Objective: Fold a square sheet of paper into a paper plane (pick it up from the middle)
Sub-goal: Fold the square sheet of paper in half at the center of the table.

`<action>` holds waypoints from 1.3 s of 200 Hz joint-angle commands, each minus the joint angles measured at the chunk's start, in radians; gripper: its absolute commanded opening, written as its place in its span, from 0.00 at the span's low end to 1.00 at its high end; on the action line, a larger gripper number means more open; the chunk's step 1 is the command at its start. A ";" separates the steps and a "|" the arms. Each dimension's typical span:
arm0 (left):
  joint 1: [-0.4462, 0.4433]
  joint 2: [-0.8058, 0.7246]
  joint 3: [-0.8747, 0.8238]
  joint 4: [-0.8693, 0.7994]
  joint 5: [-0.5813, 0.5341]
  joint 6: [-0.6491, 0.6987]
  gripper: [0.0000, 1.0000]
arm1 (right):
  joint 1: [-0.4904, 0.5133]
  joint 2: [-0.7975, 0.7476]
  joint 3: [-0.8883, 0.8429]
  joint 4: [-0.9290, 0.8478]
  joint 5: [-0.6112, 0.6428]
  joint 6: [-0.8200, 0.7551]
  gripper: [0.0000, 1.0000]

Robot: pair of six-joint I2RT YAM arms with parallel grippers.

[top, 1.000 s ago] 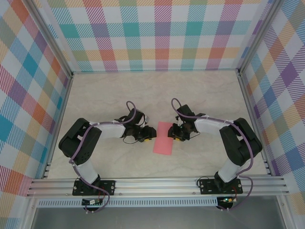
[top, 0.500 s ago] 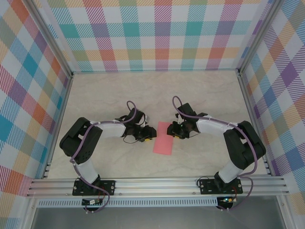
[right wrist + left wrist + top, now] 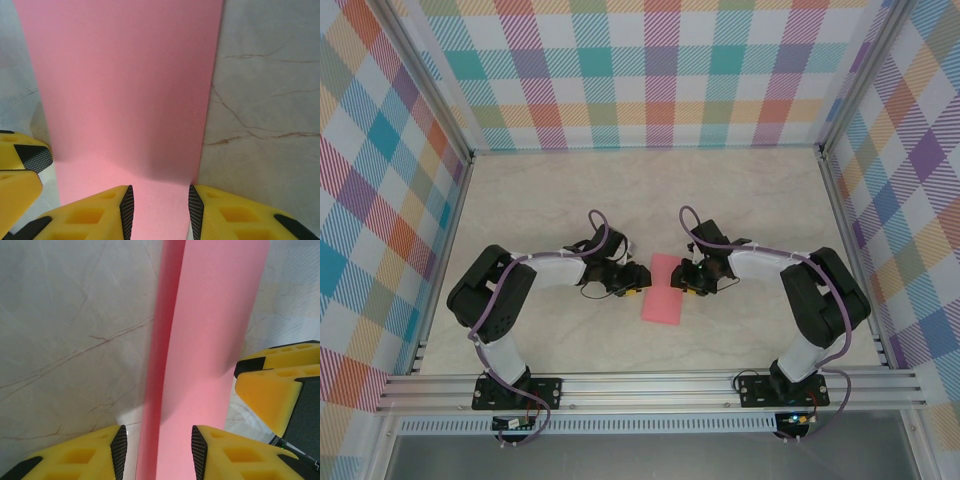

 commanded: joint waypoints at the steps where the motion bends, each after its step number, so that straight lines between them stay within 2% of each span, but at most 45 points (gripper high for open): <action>1: -0.010 0.023 0.025 -0.027 0.018 0.017 0.41 | 0.002 -0.003 -0.022 0.000 0.007 -0.017 0.37; 78: -0.022 0.049 0.032 0.013 0.084 0.005 0.40 | 0.002 0.003 -0.024 0.002 0.005 -0.019 0.37; 103: -0.022 0.050 0.026 0.023 0.064 -0.006 0.40 | 0.002 0.003 -0.028 -0.002 0.011 -0.019 0.37; 260: -0.022 0.079 0.020 0.147 0.117 -0.070 0.33 | 0.002 -0.025 -0.043 0.035 -0.006 -0.032 0.37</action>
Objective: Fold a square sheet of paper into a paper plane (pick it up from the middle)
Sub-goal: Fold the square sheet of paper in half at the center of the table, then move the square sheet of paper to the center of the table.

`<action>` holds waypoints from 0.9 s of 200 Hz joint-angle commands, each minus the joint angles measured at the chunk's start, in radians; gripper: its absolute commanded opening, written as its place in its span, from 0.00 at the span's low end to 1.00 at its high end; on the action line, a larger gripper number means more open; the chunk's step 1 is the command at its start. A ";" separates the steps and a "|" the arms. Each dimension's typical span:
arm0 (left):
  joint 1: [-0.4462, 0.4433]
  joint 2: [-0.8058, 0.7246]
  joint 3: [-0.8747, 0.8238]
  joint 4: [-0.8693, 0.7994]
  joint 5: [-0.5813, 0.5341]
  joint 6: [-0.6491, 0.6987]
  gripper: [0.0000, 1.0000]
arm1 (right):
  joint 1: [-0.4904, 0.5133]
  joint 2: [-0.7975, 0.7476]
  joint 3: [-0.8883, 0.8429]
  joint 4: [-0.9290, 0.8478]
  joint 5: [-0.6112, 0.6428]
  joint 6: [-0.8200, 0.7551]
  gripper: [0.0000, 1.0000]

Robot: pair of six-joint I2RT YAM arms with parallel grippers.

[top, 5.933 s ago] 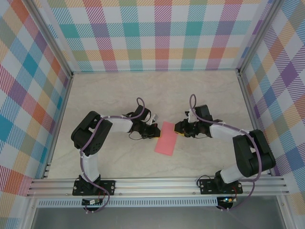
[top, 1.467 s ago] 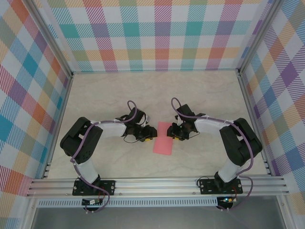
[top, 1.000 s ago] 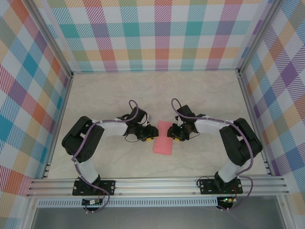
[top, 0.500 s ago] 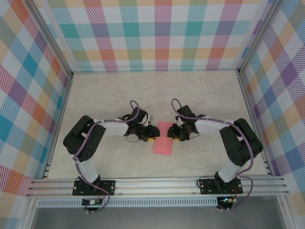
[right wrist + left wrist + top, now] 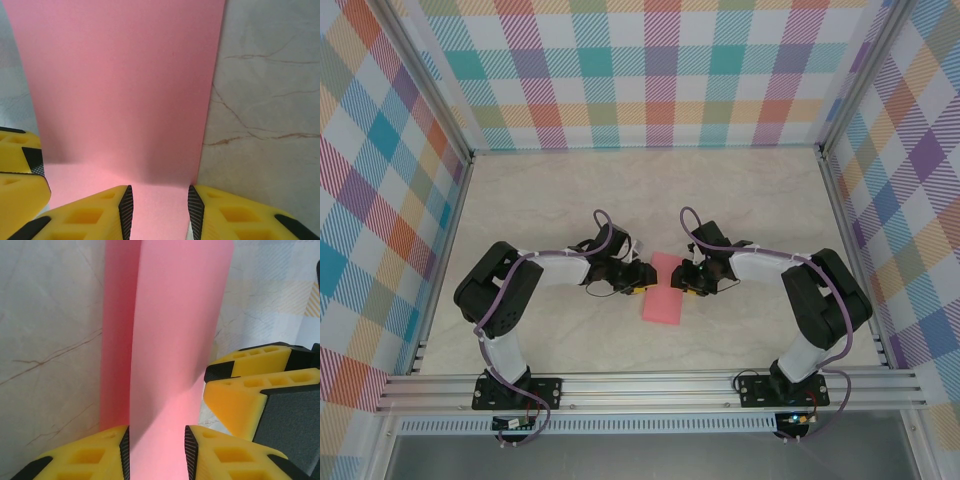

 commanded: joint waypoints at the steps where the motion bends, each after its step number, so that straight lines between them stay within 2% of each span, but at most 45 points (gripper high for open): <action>1: -0.007 0.034 0.008 0.043 0.039 -0.017 0.33 | 0.002 -0.012 -0.021 0.004 -0.005 -0.025 0.37; 29: -0.007 0.052 0.019 0.058 0.039 -0.027 0.29 | 0.002 -0.020 -0.009 0.009 -0.014 -0.022 0.37; 64: -0.006 0.038 0.021 0.049 0.029 -0.023 0.17 | 0.003 -0.101 -0.028 0.003 0.003 -0.020 0.40; 88: -0.006 0.018 0.020 0.056 0.031 -0.025 0.08 | 0.002 -0.216 -0.072 -0.019 0.043 -0.022 0.48; 115: 0.000 -0.004 0.026 0.016 0.021 0.004 0.00 | 0.002 -0.348 -0.146 -0.040 0.086 -0.014 0.66; 133: 0.005 -0.015 0.033 -0.046 0.013 0.047 0.00 | 0.003 -0.418 -0.194 -0.040 0.080 -0.008 0.75; 180: 0.033 -0.058 0.022 -0.110 0.008 0.094 0.00 | 0.006 -0.514 -0.239 -0.040 0.069 -0.004 0.82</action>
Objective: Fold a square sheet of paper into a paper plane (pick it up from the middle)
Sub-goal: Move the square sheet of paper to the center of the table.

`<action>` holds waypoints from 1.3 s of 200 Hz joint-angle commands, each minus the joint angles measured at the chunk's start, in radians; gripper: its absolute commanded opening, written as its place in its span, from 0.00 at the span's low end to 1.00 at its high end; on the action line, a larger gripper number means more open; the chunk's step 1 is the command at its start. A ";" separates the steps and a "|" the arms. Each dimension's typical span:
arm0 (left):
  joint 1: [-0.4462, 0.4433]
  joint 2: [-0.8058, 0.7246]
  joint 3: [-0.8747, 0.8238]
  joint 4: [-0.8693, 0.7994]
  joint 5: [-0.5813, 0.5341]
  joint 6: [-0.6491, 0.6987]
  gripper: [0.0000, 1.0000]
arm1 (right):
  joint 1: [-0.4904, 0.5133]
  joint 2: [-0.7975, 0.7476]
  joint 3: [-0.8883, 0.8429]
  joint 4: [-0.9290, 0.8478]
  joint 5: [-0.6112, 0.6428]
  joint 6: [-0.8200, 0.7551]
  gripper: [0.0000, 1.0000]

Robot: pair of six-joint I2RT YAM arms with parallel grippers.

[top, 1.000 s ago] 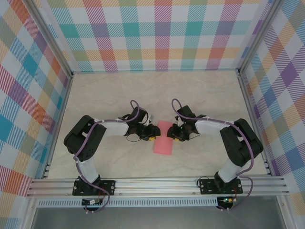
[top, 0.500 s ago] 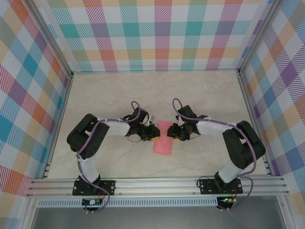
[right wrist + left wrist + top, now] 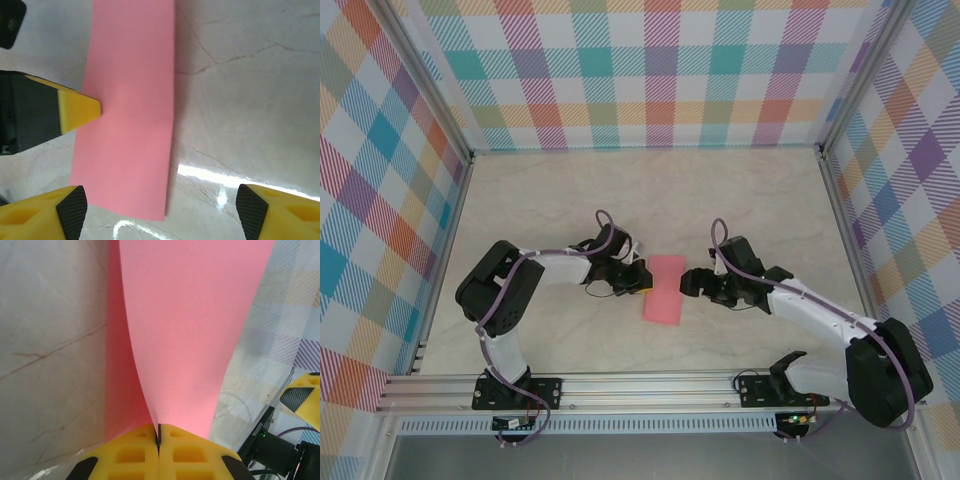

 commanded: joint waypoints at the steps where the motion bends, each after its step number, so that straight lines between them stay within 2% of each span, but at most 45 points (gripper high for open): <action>1: 0.024 -0.056 0.009 -0.052 -0.002 0.042 0.00 | 0.006 -0.034 -0.005 -0.007 -0.002 -0.004 0.82; 75: 0.042 -0.166 0.037 -0.102 0.023 0.041 0.00 | 0.008 -0.110 -0.007 -0.050 0.132 0.026 0.85; 103: 0.044 -0.267 0.059 -0.215 -0.022 0.082 0.00 | 0.008 -0.152 -0.021 -0.055 0.155 0.036 0.86; 136: 0.048 -0.380 0.119 -0.410 -0.144 0.142 0.00 | 0.008 -0.182 -0.031 -0.047 0.171 0.043 0.88; 153: 0.048 -0.405 0.132 -0.438 -0.170 0.158 0.00 | 0.008 -0.188 -0.038 -0.028 0.158 0.033 0.89; 188: 0.046 -0.332 0.155 -0.453 -0.137 0.174 0.00 | 0.008 -0.188 -0.042 -0.007 0.092 -0.032 0.89; 228: 0.020 -0.221 0.131 -0.351 -0.107 0.146 0.00 | 0.008 -0.132 -0.042 0.006 0.004 -0.056 0.87; 252: 0.007 -0.164 0.119 -0.304 -0.108 0.132 0.00 | 0.024 -0.097 -0.039 0.058 -0.091 -0.077 0.85; 260: 0.005 -0.147 0.116 -0.296 -0.109 0.128 0.00 | 0.047 -0.095 -0.031 0.069 -0.081 -0.087 0.81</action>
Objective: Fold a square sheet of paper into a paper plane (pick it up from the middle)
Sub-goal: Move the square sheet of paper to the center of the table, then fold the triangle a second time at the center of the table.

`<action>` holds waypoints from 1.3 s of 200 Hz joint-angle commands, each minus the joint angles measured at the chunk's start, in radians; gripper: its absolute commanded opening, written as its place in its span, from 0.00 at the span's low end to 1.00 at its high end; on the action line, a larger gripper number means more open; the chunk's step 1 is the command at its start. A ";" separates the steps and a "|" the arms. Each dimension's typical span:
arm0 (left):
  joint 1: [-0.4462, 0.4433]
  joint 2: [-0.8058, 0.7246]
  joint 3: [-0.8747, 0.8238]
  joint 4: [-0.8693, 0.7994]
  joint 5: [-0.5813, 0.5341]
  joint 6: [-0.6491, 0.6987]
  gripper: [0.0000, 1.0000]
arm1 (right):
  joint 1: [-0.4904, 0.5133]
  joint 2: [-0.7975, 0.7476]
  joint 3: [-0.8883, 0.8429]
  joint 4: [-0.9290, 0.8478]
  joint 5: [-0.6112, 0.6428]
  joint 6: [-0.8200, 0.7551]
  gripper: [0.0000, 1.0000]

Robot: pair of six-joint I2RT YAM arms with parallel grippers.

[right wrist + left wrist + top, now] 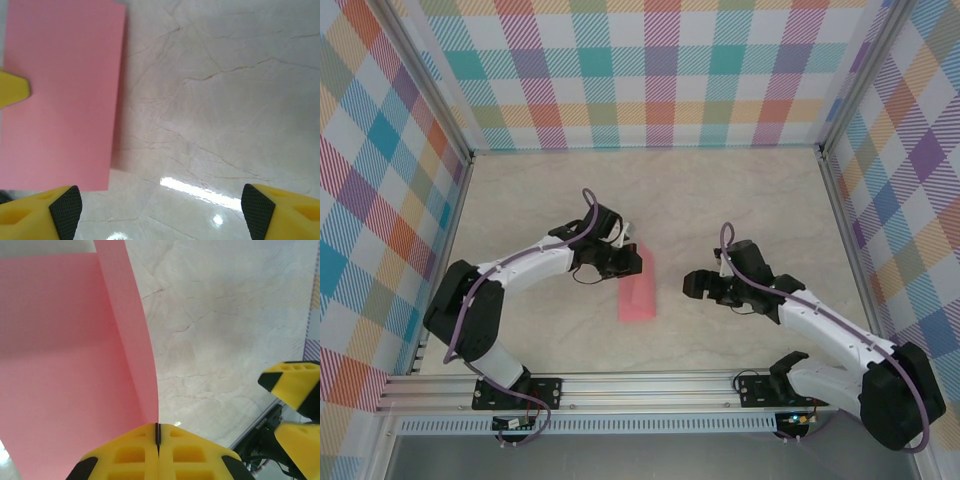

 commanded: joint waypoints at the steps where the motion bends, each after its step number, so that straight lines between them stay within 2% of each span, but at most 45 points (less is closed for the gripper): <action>1: -0.014 0.039 -0.016 0.053 0.017 -0.012 0.00 | 0.042 0.014 0.000 0.067 -0.079 -0.049 0.81; 23: -0.014 0.044 -0.030 0.056 -0.013 -0.022 0.00 | 0.125 0.003 0.024 0.086 0.000 -0.092 0.73; 42: -0.014 0.039 -0.037 0.055 -0.025 -0.024 0.00 | 0.203 -0.008 0.032 0.102 0.086 -0.133 0.71; 83: -0.014 0.041 -0.042 0.053 -0.030 -0.028 0.04 | 0.370 0.072 0.044 0.201 0.202 -0.214 0.70; 129: -0.014 0.038 -0.038 0.051 -0.033 -0.029 0.04 | 0.566 0.222 0.085 0.337 0.439 -0.330 0.73; 159: -0.014 0.040 -0.038 0.052 -0.031 -0.031 0.04 | 0.638 0.313 0.135 0.357 0.582 -0.364 0.72; 192: -0.014 0.041 -0.036 0.046 -0.036 -0.029 0.04 | 0.680 0.430 0.207 0.339 0.611 -0.369 0.72; 209: -0.014 0.039 -0.037 0.043 -0.035 -0.028 0.04 | 0.700 0.477 0.254 0.298 0.683 -0.348 0.72; 227: -0.014 0.039 -0.041 0.036 -0.046 -0.026 0.04 | 0.706 0.511 0.291 0.226 0.740 -0.317 0.68; 260: -0.014 0.036 -0.035 0.007 -0.075 -0.011 0.04 | 0.717 0.511 0.300 0.145 0.743 -0.275 0.57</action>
